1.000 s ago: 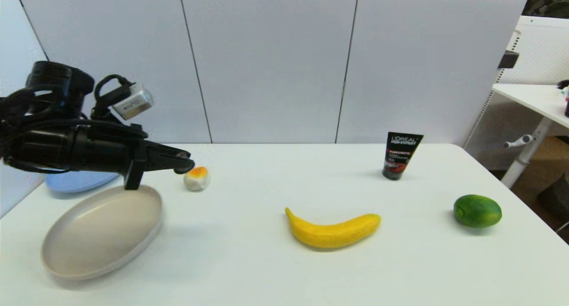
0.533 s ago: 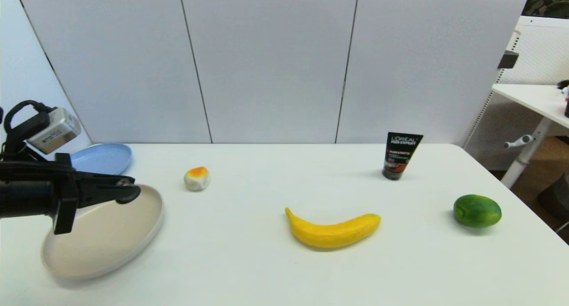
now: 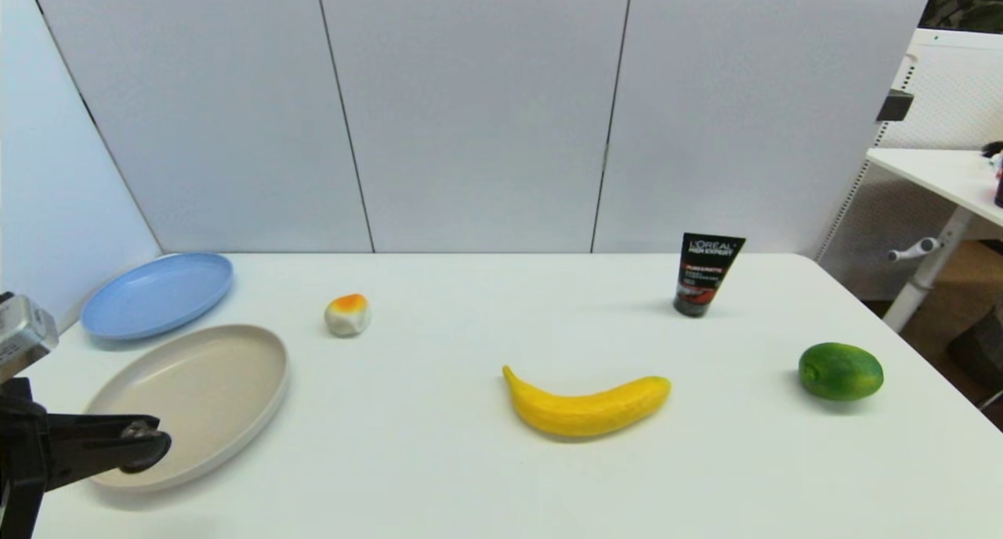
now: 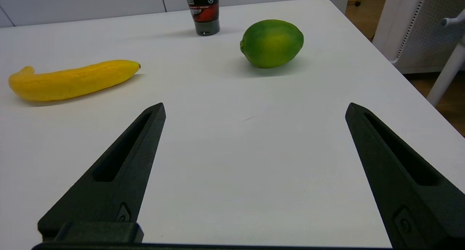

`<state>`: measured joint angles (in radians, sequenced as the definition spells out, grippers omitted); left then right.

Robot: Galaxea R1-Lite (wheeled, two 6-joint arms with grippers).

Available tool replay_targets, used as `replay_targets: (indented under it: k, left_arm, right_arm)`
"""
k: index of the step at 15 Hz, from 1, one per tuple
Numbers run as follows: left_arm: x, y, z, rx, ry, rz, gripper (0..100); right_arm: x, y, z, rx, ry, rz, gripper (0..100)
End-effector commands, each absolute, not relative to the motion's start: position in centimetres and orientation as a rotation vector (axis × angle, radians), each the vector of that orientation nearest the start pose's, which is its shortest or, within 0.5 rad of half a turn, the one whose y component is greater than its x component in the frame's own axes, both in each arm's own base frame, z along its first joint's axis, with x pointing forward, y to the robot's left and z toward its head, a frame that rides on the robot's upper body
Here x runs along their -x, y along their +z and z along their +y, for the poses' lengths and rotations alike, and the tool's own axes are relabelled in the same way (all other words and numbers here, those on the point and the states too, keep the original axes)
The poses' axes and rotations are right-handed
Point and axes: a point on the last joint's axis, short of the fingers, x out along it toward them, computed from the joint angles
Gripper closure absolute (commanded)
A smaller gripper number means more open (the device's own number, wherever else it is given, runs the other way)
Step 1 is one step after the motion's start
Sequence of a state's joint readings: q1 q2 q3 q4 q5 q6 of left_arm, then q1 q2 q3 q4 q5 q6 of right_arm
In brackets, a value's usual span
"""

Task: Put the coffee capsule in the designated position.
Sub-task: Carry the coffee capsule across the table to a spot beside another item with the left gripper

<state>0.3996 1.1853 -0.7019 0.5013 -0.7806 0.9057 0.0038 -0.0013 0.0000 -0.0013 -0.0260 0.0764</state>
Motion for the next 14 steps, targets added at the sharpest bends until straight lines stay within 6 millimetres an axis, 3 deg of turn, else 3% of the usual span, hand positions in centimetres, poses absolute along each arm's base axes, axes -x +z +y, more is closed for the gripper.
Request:
replay_targets:
  k: [1,6,14]
  left_arm:
    - [-10.7,16.0,3.5,-0.239,-0.646,0.643,100]
    - [-10.0,13.8,5.0,-0.189,-0.559,0.709,100]
    - [-13.1,11.1,7.7,-0.179,-0.603,0.783,100]
  right_arm:
    - [2.3,7.6,-0.1,-0.077,-0.021,-0.002,0]
    - [2.3,7.6,-0.1,-0.077,-0.021,-0.002,0]
    - [2.3,7.6,-0.1,-0.077,-0.021,-0.002,0]
